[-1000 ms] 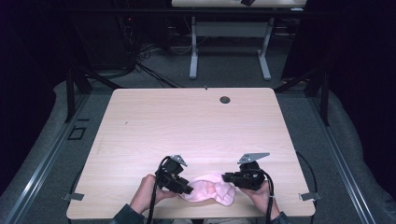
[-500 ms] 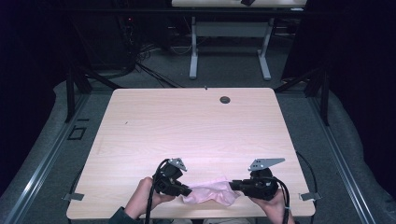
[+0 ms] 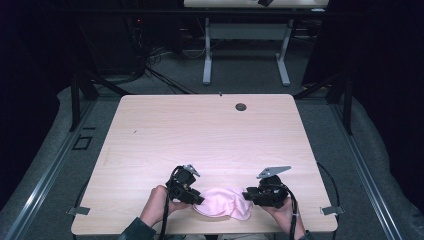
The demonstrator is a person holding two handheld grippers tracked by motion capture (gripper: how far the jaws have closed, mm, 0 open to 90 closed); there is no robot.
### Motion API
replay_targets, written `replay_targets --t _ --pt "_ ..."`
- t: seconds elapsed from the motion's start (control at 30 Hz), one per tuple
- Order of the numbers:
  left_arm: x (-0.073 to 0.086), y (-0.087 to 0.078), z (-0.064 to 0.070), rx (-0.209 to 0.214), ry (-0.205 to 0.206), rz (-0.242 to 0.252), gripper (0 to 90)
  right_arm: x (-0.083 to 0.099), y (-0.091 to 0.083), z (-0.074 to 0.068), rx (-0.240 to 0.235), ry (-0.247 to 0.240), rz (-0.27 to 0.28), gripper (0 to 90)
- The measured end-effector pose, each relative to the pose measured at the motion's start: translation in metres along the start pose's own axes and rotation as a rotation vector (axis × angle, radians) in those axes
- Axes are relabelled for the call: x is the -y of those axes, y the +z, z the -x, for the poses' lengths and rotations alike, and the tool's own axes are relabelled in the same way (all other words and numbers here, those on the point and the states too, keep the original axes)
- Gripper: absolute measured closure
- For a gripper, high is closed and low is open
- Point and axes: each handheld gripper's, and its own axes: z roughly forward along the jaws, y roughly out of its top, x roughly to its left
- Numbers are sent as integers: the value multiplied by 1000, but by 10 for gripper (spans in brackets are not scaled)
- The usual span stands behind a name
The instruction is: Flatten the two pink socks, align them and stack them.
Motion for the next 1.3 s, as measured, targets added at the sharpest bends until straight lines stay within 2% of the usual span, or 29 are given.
replay_targets --t 0.07,0.13,0.2,0.27,0.3,0.33,0.37,0.5,0.6,0.7,0.8,0.9,0.97,1.03,1.1,1.13,1.23,1.27,1.3 --pt "2 0 2 -12 4 3 664 3 -7 -3 19 -3 16 619" --pt "5 2 4 -10 0 8 668 5 -10 -5 15 1 25 599" --pt "6 4 5 -8 4 8 678 10 -8 -7 12 7 9 592" --pt "6 5 8 -22 13 5 699 11 0 -8 33 3 -39 603" --pt "7 6 9 -27 19 3 715 12 5 -9 52 -1 -49 624" --pt "8 6 9 -30 20 2 735 12 8 -9 50 -7 -69 655" --pt "8 7 10 -32 22 7 759 12 12 -9 60 -16 -73 714" --pt "11 8 10 -34 29 12 848 11 15 -14 93 -60 -63 857" --pt "13 8 8 -21 15 20 874 9 8 -18 112 -76 -47 870" --pt "14 7 4 -10 12 23 876 6 -6 -23 124 -87 -28 874" --pt "13 6 1 -10 9 20 874 3 -21 -30 112 -86 -30 874" --pt "13 7 0 -10 7 22 863 3 -26 -37 98 -80 -55 872" --pt "13 7 -1 -23 0 24 834 6 -21 -37 88 -69 -83 868" --pt "13 7 -1 -36 -4 29 779 9 -11 -32 103 -66 -122 859" --pt "14 5 -1 -74 -2 49 679 13 0 -27 116 -59 -132 843" --pt "15 4 -1 -76 2 55 592 15 5 -22 125 -62 -141 826" --pt "17 -2 0 -116 6 89 426 18 6 -19 132 -63 -128 800" --pt "17 -2 0 -116 6 89 391 18 6 -19 132 -63 -128 800" --pt "19 -7 3 -149 19 123 368 18 6 -18 132 -61 -133 790"
